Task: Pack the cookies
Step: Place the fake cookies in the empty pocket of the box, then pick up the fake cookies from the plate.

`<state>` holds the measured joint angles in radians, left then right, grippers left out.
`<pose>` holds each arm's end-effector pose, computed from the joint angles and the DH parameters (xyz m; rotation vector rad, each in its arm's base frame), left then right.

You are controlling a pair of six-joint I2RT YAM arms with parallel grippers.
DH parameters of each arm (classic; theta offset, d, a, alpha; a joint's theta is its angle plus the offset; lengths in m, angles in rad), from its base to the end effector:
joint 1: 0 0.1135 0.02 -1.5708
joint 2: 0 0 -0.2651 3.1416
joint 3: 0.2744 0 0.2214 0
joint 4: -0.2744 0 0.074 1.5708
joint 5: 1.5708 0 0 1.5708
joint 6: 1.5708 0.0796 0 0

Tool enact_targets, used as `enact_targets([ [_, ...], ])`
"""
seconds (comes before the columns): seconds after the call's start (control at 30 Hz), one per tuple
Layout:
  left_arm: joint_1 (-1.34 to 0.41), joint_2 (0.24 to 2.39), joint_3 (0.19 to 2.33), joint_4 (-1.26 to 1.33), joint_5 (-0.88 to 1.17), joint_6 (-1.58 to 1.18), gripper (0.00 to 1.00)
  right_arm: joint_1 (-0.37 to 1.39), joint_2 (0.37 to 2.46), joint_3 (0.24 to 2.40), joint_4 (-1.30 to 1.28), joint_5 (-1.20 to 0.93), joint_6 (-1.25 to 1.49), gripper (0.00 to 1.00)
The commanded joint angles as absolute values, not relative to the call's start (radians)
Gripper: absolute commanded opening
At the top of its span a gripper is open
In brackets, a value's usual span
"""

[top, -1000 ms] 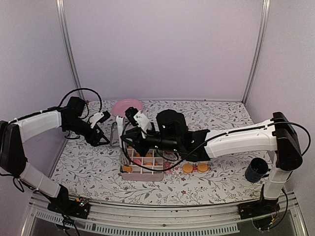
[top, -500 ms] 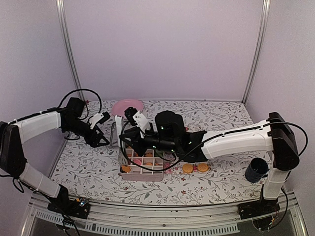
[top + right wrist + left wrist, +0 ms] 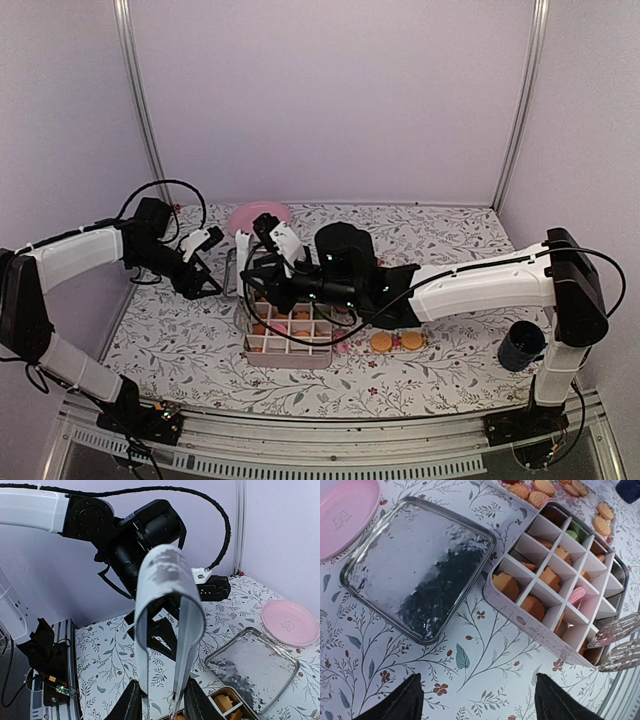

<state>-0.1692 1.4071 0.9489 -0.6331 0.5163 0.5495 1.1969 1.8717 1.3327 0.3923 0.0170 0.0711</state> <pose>0.2502 -0.0826 0.2075 1.0418 2.3092 -0.5387 0.1708 0.4316 0.2863 -0.9531 1.5353 0.9115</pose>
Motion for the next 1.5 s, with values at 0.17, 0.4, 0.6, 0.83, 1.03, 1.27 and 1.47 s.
enact_targets([
  [0.17,-0.160,1.391,0.946,-0.629,0.537,0.558,0.77,1.182,1.783,1.331,0.437,0.097,0.055,0.27],
  [0.4,-0.161,1.402,0.960,-0.627,0.540,0.552,0.77,1.104,1.550,1.119,0.371,0.190,0.058,0.28],
  [0.6,-0.161,1.403,0.967,-0.627,0.547,0.549,0.77,1.033,1.326,0.919,0.211,0.303,0.094,0.32],
  [0.83,-0.161,1.411,0.965,-0.617,0.545,0.548,0.77,0.922,1.168,0.768,0.100,0.350,0.147,0.33],
  [1.03,-0.161,1.426,0.973,-0.611,0.551,0.544,0.77,0.826,1.206,0.749,0.140,0.315,0.138,0.35],
  [1.27,-0.162,1.441,0.986,-0.605,0.548,0.547,0.77,0.734,1.324,0.774,0.236,0.224,0.098,0.38],
  [1.47,-0.161,1.447,0.991,-0.607,0.539,0.554,0.77,0.708,1.411,0.827,0.256,0.177,0.063,0.39],
])
